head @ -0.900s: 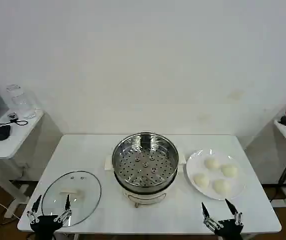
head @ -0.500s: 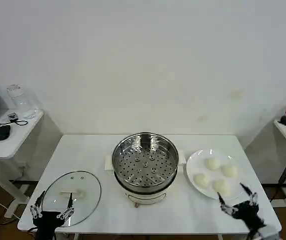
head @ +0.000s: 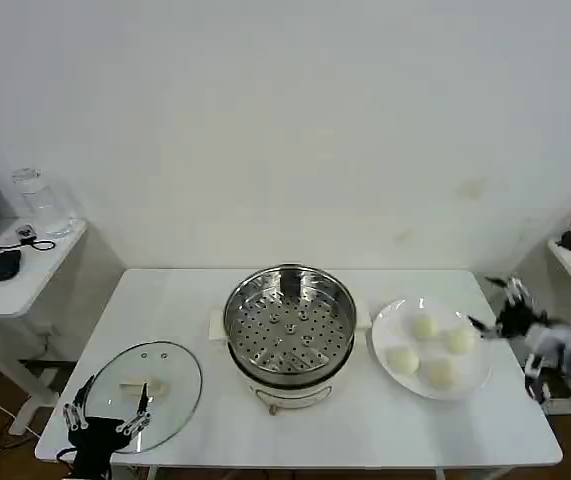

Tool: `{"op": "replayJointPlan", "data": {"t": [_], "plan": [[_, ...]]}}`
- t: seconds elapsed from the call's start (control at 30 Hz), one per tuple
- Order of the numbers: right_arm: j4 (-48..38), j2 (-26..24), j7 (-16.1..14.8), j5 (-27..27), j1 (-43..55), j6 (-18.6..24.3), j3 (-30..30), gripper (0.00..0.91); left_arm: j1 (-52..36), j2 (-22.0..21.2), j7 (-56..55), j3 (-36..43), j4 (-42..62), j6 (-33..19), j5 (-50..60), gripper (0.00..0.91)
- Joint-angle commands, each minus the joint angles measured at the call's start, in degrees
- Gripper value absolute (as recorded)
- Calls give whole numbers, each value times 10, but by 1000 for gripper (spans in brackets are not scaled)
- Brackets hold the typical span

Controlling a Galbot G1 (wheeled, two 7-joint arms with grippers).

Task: Take steamed baozi put them in steamer then cover it.

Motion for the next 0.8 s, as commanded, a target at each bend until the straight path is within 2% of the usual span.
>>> {"op": "replayJointPlan", "data": {"t": [0.03,0.07,0.13,0.17,0.3,0.37,0.5,0.67,0.8], "plan": [[-179,-48,-188,-42,397,110,-360,907,-10,3,8,1,0,7,10,907],[-198,-33,-196,-38,433,118,-405,907,-11,3,9,0,0,7,10,907],[-222,-21,-206,-33,455,123,-437,907,-12,3,10,-1,-1,7,9,907],[-240,4,-216,-23,489,121,-479,907,-12,2,10,-3,-1,7,9,907],[-278,46,-245,35,539,102,-544,907,-13,-1,10,-5,-1,7,9,907],[-298,60,-256,42,547,96,-573,907,-16,-3,10,-6,-2,7,9,907],[-362,97,-254,35,550,97,-602,907,-20,-7,10,-4,-5,7,8,907],[-409,161,-252,15,549,95,-611,907,-14,-9,10,-11,-7,6,6,907],[-431,184,-249,5,549,94,-624,907,-12,-11,10,-15,-9,6,6,907]]}}
